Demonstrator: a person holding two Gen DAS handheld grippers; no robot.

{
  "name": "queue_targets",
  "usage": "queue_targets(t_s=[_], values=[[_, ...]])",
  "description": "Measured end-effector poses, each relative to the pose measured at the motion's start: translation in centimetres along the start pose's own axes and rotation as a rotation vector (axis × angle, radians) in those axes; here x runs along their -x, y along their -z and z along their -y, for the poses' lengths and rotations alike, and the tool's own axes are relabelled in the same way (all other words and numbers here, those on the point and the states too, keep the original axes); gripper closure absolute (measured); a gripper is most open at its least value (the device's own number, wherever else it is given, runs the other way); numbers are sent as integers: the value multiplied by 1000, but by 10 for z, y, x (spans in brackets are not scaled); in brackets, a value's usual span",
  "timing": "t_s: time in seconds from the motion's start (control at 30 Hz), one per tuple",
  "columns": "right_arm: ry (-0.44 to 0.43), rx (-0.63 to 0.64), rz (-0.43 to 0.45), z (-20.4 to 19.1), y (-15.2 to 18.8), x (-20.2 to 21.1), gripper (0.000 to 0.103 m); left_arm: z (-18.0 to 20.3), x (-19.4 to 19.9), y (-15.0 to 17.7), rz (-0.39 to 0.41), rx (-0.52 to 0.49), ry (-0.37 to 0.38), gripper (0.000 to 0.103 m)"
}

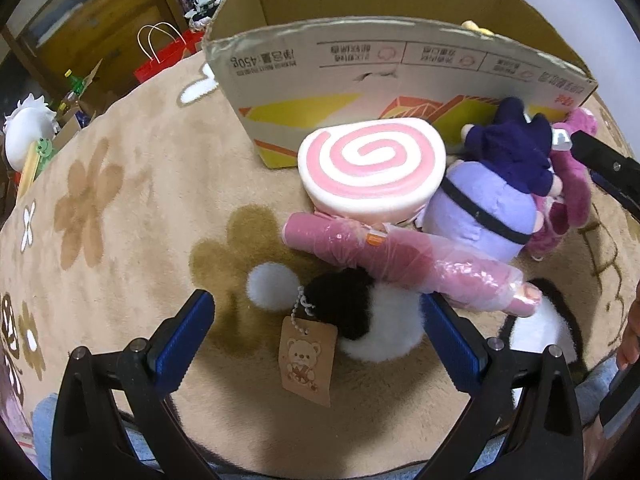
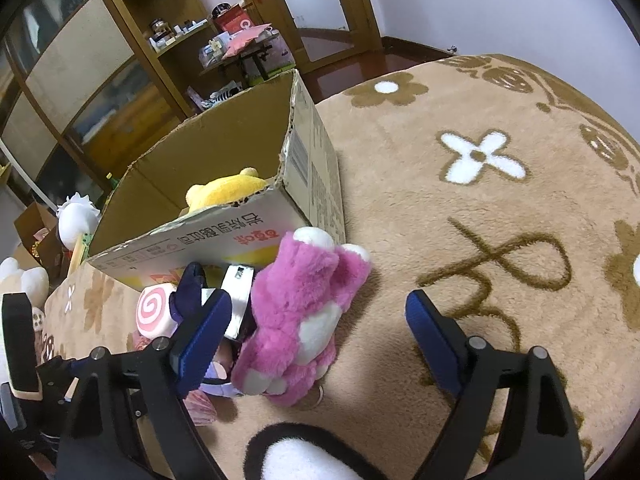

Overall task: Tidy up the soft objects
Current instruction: 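Grasp the pink bear plush with the right tool while the left tool grasps the pompom keychain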

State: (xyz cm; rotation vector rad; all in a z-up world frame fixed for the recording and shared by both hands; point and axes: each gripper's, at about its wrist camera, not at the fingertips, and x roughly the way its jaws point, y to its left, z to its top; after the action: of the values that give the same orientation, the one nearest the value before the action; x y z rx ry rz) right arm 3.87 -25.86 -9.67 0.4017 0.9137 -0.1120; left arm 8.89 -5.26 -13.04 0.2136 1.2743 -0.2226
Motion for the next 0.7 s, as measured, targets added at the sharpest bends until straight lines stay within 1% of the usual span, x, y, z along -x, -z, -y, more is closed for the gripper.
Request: queue_targets(t_s=[0.27, 0.43, 0.47, 0.5, 0.53, 0.6, 0.63, 0.67, 0.7], values=[[-1, -4, -13, -2, 1, -6, 10, 7, -12, -2, -20, -22, -14, 2], [-1, 0, 6, -4, 0, -6, 11, 10, -18, -3, -24, -35, -24, 3], [-2, -4, 14, -4, -1, -5, 13, 10, -19, -3, -23, -40, -28, 6], [-5, -7, 19, -4, -1, -5, 17, 11, -19, -3, -23, -44, -29, 8], [-8, -11, 23, -4, -1, -5, 19, 12, -20, -3, -24, -47, -28, 12], [-16, -19, 31, -2, -2, -5, 23, 15, -21, -2, -26, -53, -24, 16], [-26, -24, 35, -1, -3, -5, 24, 17, -21, -2, -24, -58, -23, 20], [-33, -26, 38, -1, -3, -5, 30, 19, -21, -2, -22, -63, -20, 25], [-43, -28, 35, 0, -5, -7, 34, 20, -21, -1, -21, -69, -15, 28]])
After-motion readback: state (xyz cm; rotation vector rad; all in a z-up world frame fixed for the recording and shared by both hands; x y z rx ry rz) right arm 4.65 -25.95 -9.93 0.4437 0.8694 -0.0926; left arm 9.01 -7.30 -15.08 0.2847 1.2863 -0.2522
